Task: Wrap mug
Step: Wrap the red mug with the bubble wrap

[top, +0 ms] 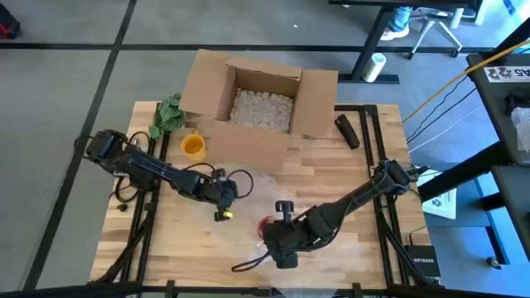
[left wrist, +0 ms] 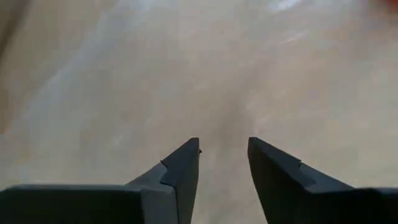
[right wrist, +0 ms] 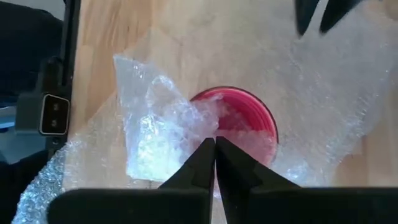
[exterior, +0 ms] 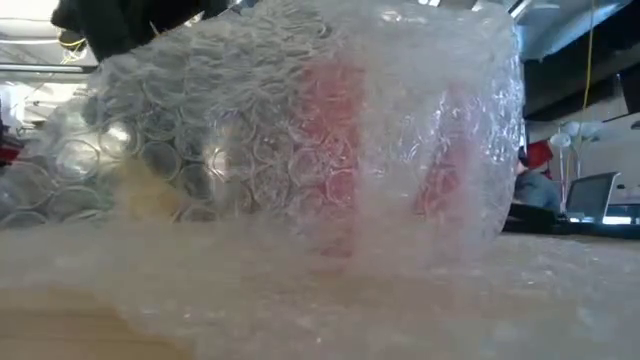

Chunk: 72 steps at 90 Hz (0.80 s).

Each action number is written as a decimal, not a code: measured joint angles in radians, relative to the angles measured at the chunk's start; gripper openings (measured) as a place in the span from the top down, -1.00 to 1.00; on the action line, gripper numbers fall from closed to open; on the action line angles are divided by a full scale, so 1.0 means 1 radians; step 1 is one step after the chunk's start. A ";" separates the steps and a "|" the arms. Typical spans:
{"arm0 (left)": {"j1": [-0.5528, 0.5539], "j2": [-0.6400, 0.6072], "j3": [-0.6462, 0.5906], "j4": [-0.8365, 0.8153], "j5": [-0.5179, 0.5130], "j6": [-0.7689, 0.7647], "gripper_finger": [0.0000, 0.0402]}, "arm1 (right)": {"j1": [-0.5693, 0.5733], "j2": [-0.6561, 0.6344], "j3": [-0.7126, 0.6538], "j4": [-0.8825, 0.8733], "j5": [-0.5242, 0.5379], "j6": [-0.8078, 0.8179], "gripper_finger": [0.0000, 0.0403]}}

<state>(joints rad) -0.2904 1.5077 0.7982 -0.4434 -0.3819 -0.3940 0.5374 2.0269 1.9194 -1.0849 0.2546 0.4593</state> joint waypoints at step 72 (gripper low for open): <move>-0.051 -0.471 -0.421 0.108 0.006 -0.528 0.39 | 0.090 0.000 0.000 -0.142 0.231 0.119 0.99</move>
<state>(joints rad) -0.3416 1.0365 0.3776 -0.3351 -0.3759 -0.9215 0.6277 2.0267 1.9190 -1.2272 0.4854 0.5788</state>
